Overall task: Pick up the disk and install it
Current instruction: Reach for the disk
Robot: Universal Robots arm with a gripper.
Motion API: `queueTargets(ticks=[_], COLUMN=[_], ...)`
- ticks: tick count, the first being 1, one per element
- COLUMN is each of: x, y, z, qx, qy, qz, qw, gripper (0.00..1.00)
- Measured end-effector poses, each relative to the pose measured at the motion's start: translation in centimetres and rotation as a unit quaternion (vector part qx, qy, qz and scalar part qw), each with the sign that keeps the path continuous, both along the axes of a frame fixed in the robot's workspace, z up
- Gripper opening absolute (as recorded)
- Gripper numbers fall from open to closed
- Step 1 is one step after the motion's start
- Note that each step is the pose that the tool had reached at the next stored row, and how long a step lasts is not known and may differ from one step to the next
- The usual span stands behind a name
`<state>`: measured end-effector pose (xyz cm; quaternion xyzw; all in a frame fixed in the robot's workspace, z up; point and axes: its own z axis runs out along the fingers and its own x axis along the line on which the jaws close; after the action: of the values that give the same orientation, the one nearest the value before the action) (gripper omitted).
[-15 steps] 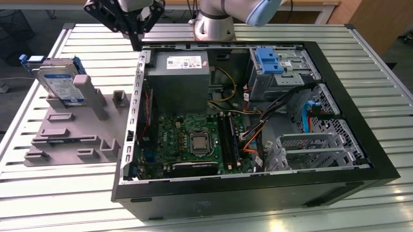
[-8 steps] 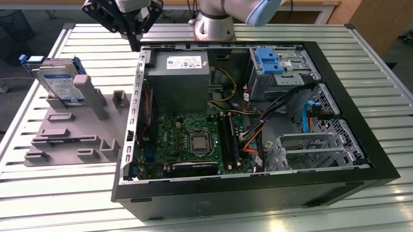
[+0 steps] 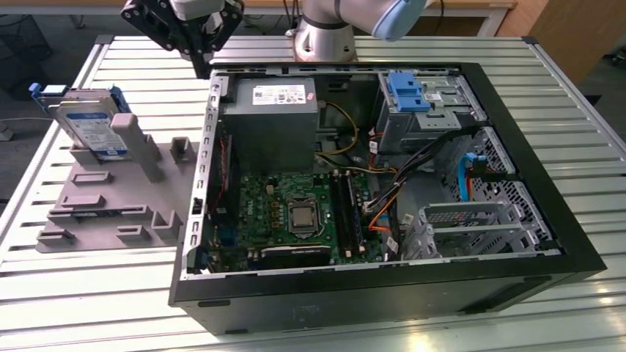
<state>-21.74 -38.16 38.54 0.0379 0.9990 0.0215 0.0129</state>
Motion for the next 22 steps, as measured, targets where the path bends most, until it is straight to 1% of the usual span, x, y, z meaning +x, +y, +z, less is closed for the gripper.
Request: queueTargets(ticks=[18,22], x=[-1.05,-1.11], y=[0.02,0.02], z=[-0.31,-0.34], qx=[0.0000,0.0000], qy=[0.0000,0.0001], qz=[0.000,0.000], qw=[1.0000,1.0000], gripper=[0.11,0.11])
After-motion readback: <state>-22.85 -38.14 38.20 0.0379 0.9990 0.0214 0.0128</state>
